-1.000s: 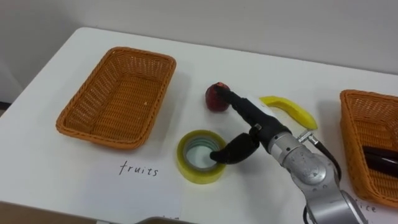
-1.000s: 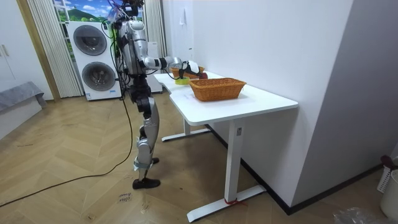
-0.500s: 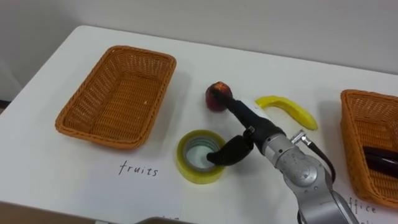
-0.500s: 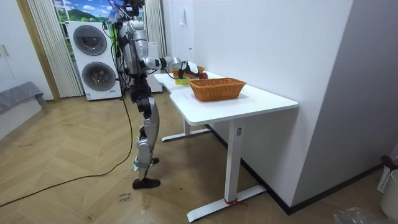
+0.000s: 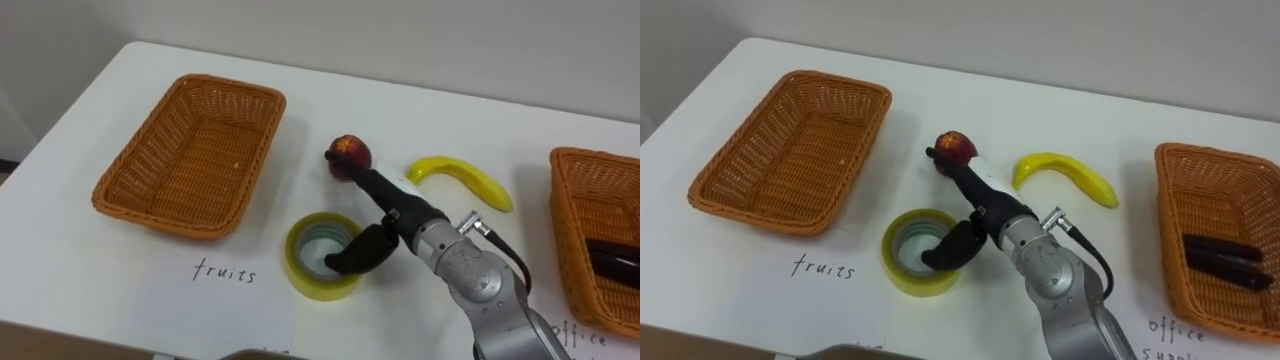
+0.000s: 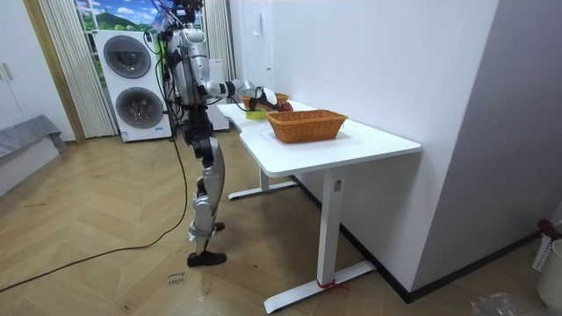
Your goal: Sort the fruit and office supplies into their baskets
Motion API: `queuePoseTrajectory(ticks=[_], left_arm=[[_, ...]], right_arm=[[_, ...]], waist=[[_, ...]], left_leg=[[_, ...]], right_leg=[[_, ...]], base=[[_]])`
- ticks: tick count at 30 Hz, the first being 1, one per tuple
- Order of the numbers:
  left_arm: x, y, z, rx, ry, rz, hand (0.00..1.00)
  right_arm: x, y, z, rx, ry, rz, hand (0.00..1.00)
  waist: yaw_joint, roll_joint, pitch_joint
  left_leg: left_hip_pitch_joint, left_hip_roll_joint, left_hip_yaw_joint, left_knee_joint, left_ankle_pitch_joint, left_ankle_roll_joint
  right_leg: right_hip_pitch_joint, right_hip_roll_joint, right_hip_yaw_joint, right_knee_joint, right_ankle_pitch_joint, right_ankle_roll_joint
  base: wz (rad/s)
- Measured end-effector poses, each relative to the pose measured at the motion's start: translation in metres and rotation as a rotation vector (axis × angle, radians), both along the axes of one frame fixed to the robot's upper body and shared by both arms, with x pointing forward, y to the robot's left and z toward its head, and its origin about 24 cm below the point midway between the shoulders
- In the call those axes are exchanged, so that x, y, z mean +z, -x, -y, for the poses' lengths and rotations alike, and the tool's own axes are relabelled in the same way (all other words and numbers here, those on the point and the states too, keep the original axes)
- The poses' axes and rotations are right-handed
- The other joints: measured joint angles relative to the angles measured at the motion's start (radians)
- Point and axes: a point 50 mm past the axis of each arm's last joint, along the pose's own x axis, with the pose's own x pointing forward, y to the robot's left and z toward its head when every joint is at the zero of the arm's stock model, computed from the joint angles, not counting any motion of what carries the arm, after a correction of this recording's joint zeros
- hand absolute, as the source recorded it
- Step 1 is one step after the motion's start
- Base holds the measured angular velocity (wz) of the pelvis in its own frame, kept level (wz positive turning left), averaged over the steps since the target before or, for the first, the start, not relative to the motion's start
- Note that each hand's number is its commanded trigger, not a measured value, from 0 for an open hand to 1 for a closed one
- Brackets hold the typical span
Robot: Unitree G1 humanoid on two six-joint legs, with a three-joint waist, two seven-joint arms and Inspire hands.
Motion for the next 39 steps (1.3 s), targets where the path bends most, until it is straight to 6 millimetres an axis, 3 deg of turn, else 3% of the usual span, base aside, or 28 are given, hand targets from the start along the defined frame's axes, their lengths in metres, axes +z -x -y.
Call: queuePoseTrajectory(ticks=[12, 23, 30, 31, 32, 33, 39], left_arm=[[0.000, -0.003, 0.004, 0.005, 0.002, 0.015, 0.00], [0.000, 0.000, 0.000, 0.025, 0.009, -0.005, 0.00], [0.001, -0.003, -0.001, 0.021, 0.010, 0.000, 0.00], [0.001, -0.003, -0.002, 0.021, 0.007, 0.000, 0.00], [0.002, -0.003, -0.003, 0.019, 0.004, -0.001, 0.00], [0.002, -0.003, -0.003, 0.019, 0.003, 0.000, 0.00], [0.003, -0.004, -0.006, 0.016, -0.006, 0.000, 0.00]], right_arm=[[-0.002, 0.001, 0.000, 0.016, 0.022, -0.025, 0.00], [-0.004, 0.001, -0.001, 0.075, 0.076, -0.094, 0.00], [-0.003, 0.000, -0.001, 0.106, 0.123, -0.121, 0.00], [-0.003, 0.000, -0.002, 0.112, 0.129, -0.124, 0.58], [-0.002, -0.002, -0.004, 0.122, 0.145, -0.124, 0.86], [-0.001, -0.002, -0.004, 0.128, 0.153, -0.124, 1.00], [0.009, -0.009, -0.006, 0.129, 0.237, -0.071, 1.00]], waist=[[0.023, 0.004, 0.0032], [0.023, -0.017, -0.0038], [0.022, -0.026, -0.0026], [0.023, -0.027, -0.0021], [0.021, -0.028, -0.0013], [0.021, -0.029, -0.0013], [0.022, -0.041, -0.0038]], left_leg=[[0.001, -0.001, -0.001, 0.000, 0.000, 0.000], [-0.002, -0.001, -0.003, -0.002, 0.000, 0.001], [-0.004, -0.003, -0.010, 0.000, 0.000, 0.001], [-0.004, -0.003, -0.011, -0.002, 0.000, 0.001], [-0.005, -0.003, -0.012, -0.003, 0.000, 0.001], [-0.006, -0.003, -0.012, -0.003, 0.000, 0.001], [-0.012, -0.003, -0.013, -0.005, 0.000, 0.001]], right_leg=[[0.000, -0.001, -0.001, 0.000, 0.000, 0.000], [-0.003, -0.001, -0.001, 0.000, 0.000, 0.000], [-0.001, -0.002, -0.005, 0.000, 0.000, 0.000], [-0.001, -0.002, -0.006, 0.001, 0.000, 0.000], [-0.002, -0.001, -0.006, 0.001, 0.000, 0.000], [-0.004, -0.001, -0.006, 0.001, 0.000, 0.000], [-0.010, -0.001, -0.011, 0.002, 0.000, 0.000]], base=[[0.00], [0.00], [0.04], [0.00], [0.00], [0.00], [0.00]])
